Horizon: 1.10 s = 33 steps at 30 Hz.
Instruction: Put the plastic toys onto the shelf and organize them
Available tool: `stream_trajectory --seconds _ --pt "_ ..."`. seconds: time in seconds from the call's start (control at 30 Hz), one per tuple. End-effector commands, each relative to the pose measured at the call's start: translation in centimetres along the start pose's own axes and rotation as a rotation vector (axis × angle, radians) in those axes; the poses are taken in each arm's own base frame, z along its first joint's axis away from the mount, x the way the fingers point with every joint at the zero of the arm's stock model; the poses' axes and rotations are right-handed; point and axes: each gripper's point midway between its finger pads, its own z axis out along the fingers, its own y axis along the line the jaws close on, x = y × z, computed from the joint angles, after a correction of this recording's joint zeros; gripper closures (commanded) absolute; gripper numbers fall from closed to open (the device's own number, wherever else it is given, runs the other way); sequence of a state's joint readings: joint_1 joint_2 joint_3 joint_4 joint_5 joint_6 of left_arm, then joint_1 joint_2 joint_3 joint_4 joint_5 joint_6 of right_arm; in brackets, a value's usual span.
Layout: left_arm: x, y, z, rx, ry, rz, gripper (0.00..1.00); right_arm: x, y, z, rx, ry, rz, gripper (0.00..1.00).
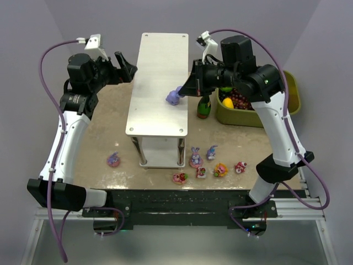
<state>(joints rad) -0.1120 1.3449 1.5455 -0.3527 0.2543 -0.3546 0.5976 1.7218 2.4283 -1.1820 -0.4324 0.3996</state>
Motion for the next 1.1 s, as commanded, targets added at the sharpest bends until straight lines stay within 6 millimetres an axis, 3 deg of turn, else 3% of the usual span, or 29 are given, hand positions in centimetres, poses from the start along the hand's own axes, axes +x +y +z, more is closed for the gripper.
stream_trajectory --seconds 0.0,0.2,0.3,0.47,0.7,0.83,0.97,1.07 --pt "-0.9 -0.6 -1.0 0.024 -0.044 0.004 0.01 0.1 0.6 -0.9 0.023 -0.006 -0.035 1.00" --pt "-0.6 -0.4 -1.3 0.014 -0.046 0.004 0.01 0.9 0.3 -0.4 0.032 0.035 0.000 1.00" --pt "-1.2 -1.3 -1.8 0.055 -0.076 0.029 0.02 1.1 0.2 -0.2 0.031 0.051 0.012 1.00" --pt "-2.8 -7.5 -4.9 0.376 -0.156 0.151 0.07 1.0 0.4 0.4 0.014 0.049 0.025 1.00" --pt "0.6 -14.5 -8.0 0.718 -0.124 0.228 0.32 0.8 0.4 0.9 0.007 0.046 0.035 0.99" --pt "2.4 -16.9 -9.2 0.854 -0.149 0.264 0.42 0.8 0.2 1.2 0.011 0.049 0.041 0.96" --pt "3.7 -17.7 -10.3 0.955 -0.171 0.303 0.42 0.7 0.1 1.4 0.012 0.047 0.041 0.94" --pt "4.5 -17.9 -10.6 1.010 -0.179 0.340 0.33 0.8 0.1 1.6 0.012 0.050 0.047 0.94"
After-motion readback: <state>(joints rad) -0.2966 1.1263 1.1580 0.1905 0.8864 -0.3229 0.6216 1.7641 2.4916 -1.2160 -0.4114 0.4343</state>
